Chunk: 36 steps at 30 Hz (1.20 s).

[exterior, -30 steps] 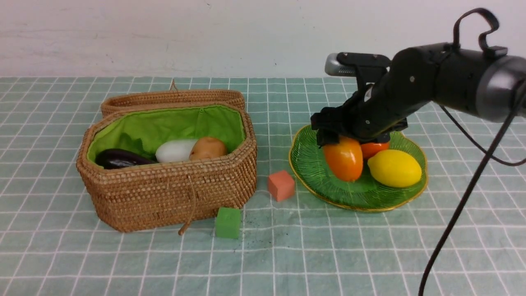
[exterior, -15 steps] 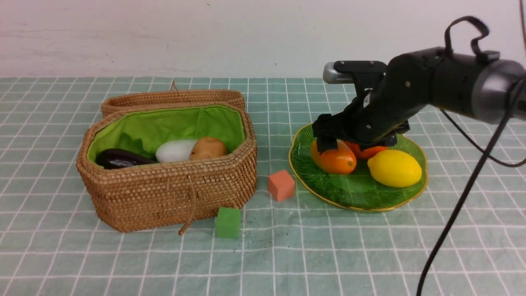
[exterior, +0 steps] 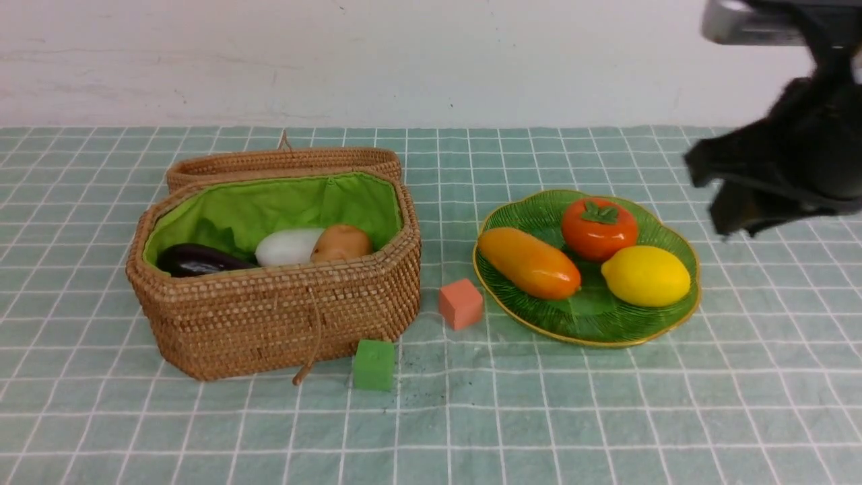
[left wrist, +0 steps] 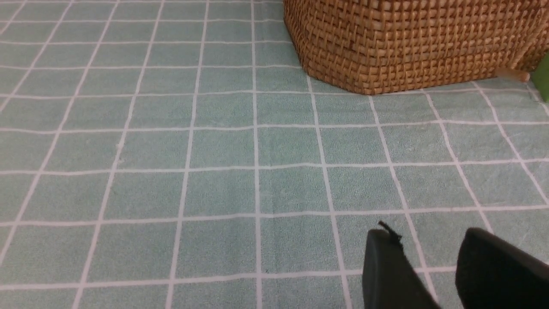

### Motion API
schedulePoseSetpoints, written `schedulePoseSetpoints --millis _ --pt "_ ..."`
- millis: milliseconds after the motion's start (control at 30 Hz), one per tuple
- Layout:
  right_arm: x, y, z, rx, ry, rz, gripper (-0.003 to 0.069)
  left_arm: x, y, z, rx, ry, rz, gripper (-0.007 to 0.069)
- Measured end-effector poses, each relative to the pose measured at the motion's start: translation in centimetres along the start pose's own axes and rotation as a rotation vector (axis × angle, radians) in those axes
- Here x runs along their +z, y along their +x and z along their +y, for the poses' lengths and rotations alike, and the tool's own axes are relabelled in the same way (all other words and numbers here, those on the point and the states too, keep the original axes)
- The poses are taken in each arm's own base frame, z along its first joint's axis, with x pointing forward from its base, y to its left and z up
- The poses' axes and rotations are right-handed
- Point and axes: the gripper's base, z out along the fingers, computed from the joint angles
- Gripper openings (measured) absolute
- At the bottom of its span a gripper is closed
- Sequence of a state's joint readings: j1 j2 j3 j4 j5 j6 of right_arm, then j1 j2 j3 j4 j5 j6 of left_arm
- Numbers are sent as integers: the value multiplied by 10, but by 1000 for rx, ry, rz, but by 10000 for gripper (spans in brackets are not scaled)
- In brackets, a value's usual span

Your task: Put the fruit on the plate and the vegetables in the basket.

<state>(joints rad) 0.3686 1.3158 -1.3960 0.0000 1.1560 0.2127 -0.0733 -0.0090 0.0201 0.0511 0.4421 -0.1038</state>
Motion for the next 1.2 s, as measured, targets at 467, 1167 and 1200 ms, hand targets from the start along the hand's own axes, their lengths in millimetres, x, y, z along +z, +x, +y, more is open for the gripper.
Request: schedulePoseSetpoints --millis 467,1167,1200 --pt "-50 103 -26 -15 39 -26 -18 0 0 0 0 0 0 239" --pt "-38 190 -68 131 178 -546 -8 0 0 0 0 0 0 239" --pt "-37 198 -69 135 191 -598 -7 0 0 0 0 0 0 239"
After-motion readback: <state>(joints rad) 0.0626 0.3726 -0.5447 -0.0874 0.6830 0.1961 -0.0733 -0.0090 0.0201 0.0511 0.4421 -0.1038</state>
